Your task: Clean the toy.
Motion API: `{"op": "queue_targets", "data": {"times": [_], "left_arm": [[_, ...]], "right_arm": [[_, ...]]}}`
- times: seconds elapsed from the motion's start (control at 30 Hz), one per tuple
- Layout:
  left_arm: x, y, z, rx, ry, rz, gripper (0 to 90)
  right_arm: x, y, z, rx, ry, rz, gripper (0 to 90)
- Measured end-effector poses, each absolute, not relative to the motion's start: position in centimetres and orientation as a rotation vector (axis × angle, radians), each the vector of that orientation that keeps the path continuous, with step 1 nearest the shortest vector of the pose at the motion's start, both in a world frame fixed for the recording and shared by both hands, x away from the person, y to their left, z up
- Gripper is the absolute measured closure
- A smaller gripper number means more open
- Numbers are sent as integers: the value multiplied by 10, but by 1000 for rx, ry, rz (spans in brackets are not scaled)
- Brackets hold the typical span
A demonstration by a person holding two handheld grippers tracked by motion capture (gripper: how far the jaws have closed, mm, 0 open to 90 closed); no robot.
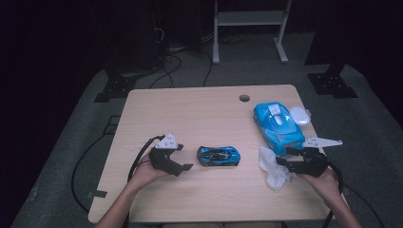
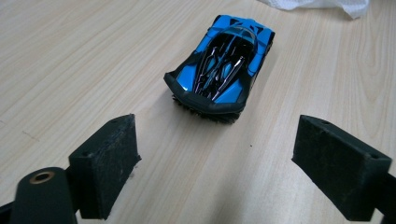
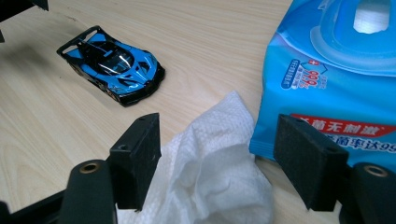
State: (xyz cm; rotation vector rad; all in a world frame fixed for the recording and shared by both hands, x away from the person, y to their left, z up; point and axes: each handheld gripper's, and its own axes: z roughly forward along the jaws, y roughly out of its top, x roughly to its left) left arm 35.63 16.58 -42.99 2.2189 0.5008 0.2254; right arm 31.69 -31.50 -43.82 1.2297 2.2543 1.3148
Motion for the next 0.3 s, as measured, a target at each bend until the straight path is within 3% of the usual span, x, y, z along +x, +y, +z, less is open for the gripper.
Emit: {"op": "queue_targets", "data": {"times": [0.3], "left_arm": [[350,169,-438,2220,513,246,120]], "right_arm": [[305,-322,-440,1238,2218,1359,275]]}}
